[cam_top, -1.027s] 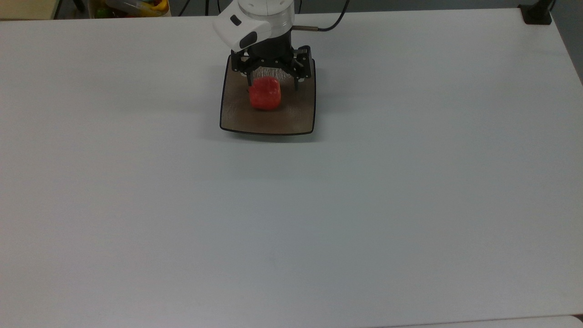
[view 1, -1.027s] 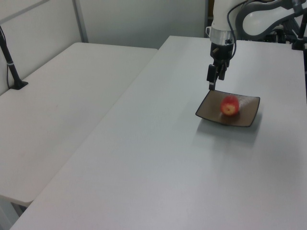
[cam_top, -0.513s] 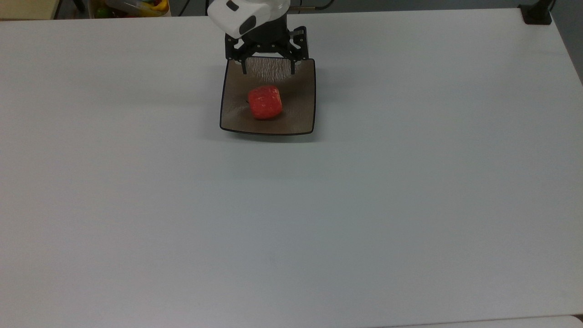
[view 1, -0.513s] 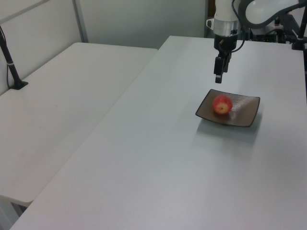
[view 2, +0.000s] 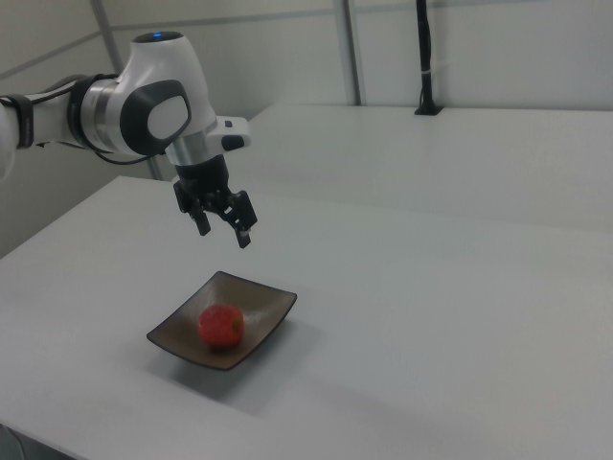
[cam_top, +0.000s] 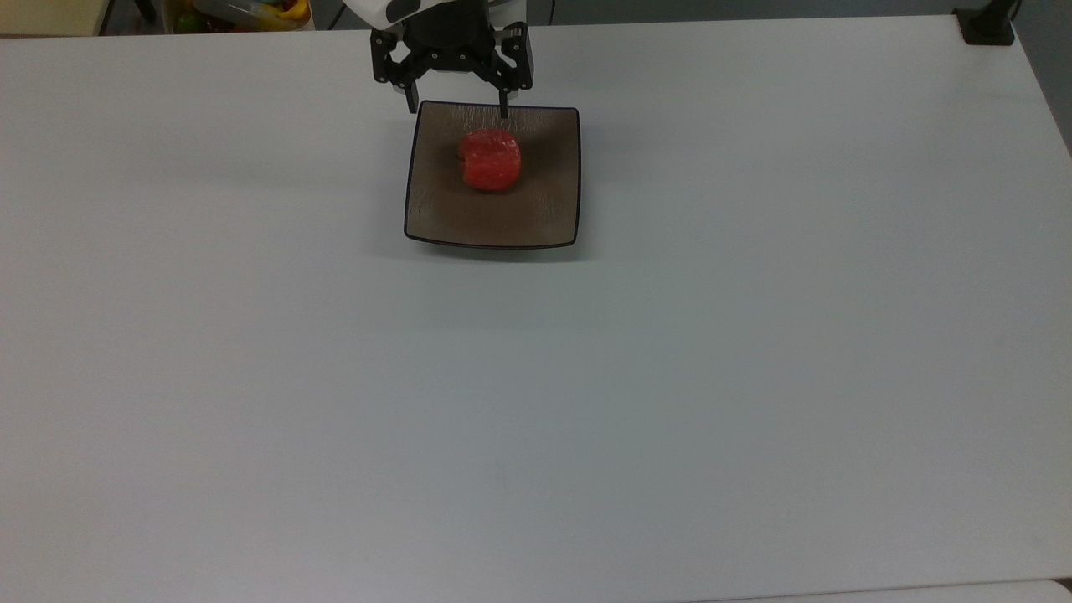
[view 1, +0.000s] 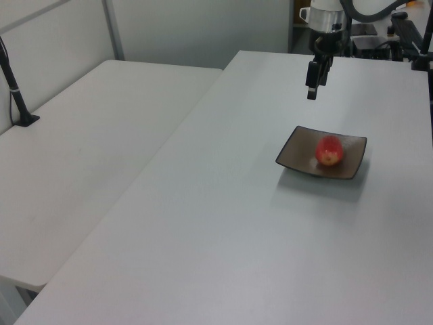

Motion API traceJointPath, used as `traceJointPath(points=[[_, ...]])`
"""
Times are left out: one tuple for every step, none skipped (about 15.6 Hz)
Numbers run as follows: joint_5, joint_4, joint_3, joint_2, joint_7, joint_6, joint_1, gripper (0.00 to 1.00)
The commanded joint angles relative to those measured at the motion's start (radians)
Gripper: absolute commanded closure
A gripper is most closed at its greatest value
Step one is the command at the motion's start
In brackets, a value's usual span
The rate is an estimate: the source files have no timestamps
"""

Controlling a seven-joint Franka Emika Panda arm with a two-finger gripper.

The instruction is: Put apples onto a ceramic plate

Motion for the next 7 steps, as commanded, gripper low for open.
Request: traceJointPath(points=[[-0.015, -0.003, -0.022, -0.016, -0.012, -0.038, 0.026, 0.00], [-0.015, -0.003, -0.022, -0.018, -0.012, -0.038, 0.027, 0.00], [-0.015, -0.003, -0.022, -0.018, -0.012, -0.039, 0.027, 0.00], [-0.016, -0.003, -0.022, -0.018, -0.012, -0.039, 0.027, 0.00], [-0.016, -0.004, -0.022, -0.018, -0.009, -0.039, 0.027, 0.00], [-0.016, -0.004, -0.022, -0.018, -0.010, -0.039, 0.027, 0.00], [-0.016, -0.004, -0.020, -0.018, -0.014, -0.039, 0.027, 0.00]])
